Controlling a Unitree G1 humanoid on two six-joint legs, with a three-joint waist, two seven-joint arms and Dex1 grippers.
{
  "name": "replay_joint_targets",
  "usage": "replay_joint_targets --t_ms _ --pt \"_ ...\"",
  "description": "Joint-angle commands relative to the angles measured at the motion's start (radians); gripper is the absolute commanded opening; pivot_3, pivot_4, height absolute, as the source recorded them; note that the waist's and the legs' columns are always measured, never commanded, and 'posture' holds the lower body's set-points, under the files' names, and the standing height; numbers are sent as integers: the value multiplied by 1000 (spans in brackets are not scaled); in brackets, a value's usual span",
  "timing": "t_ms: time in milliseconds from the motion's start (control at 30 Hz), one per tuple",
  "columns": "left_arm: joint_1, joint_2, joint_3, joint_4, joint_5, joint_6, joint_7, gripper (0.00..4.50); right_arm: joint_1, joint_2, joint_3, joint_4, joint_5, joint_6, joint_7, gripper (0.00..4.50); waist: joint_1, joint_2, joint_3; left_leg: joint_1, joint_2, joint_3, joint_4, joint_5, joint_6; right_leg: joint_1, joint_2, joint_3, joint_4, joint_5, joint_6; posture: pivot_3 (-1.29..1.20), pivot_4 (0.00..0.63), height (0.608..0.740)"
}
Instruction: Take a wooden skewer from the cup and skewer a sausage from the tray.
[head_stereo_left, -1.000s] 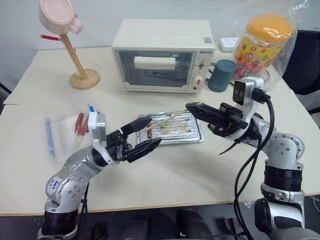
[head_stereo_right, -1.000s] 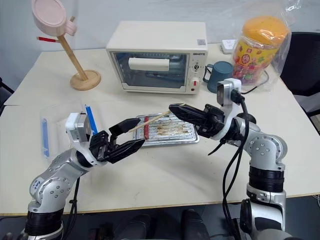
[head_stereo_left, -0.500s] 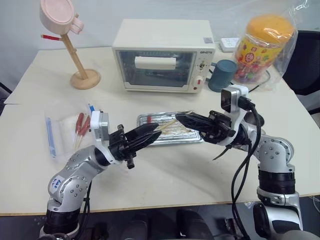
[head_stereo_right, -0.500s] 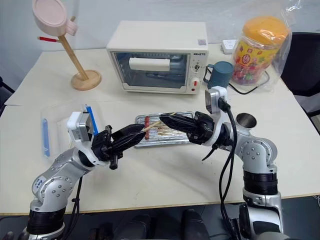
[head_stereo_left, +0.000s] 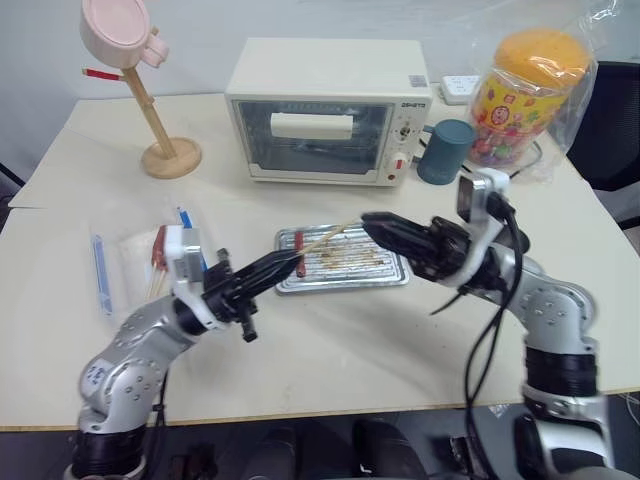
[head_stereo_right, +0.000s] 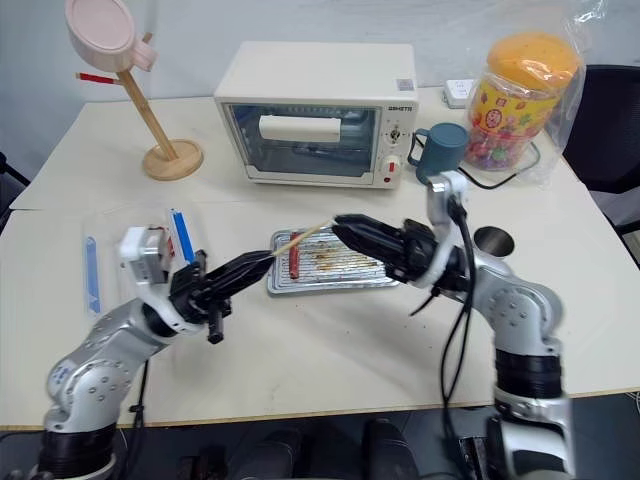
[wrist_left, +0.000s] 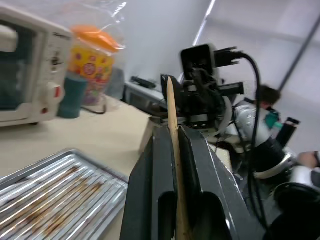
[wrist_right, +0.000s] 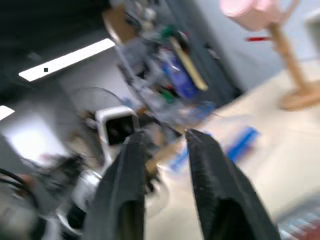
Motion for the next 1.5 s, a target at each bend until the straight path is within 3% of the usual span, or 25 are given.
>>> replay_joint_targets --t_ms 33,267,467,533,667,967,1500 --pt "106 43 130 -18 23 -63 -26 0 105 -89 9 -68 -158 -197 114 2737 -1 0 0 0 0 0 -1 0 0 0 0 0 0 0 0 0 150 740" --pt "287 50 342 68 78 -175 -30 0 371 -209 -31 -102 -310 -432 246 4453 3 -1 0 2 1 1 -3 0 0 1 0 1 -1 0 0 0 150 740" --pt "315 50 395 80 72 -192 -6 0 398 -193 -17 -114 -325 -448 197 4453 3 -3 0 13 0 1 -4 0 1 13 0 2 -3 0 0 0 150 740" --pt "297 58 380 67 59 -174 5 0 285 -130 52 -131 -359 -422 93 4453 -2 -3 0 15 1 1 -6 0 1 14 0 1 -3 0 0 0 150 740" --pt "245 63 335 49 66 -159 29 0 5 -8 256 -139 -464 -163 -158 4453 -23 -4 -1 15 2 1 -7 0 -1 11 1 2 -1 -1 -1 0 150 740" --pt "224 56 294 -2 67 -132 78 0 -354 215 450 123 -593 121 -368 4453 -30 -7 -2 11 0 1 -6 -2 0 8 0 0 -3 -2 -3 0 150 740" --pt "236 39 287 -23 65 -138 116 0 -484 510 505 434 -774 74 -545 4453 -49 -7 -2 11 1 0 -8 -2 -1 5 1 0 1 -2 -4 0 150 740"
